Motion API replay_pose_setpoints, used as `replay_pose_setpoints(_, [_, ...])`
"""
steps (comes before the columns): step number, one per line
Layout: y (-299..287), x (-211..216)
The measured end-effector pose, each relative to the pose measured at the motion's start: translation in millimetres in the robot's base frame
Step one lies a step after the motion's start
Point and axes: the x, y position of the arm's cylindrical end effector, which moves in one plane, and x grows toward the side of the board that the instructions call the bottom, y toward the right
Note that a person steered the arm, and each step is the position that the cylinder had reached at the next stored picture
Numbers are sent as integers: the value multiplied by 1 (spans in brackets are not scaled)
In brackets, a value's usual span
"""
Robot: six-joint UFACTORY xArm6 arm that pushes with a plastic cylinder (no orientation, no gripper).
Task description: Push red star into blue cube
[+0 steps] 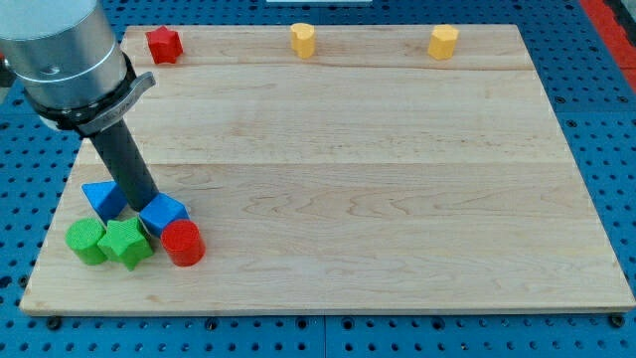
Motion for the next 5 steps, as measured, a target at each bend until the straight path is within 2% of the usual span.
replay_pose_setpoints(2, [91, -167])
replay_pose_setpoints(3, [82, -216])
replay_pose_setpoints(4, [50, -281])
replay_pose_setpoints(5, [31, -308])
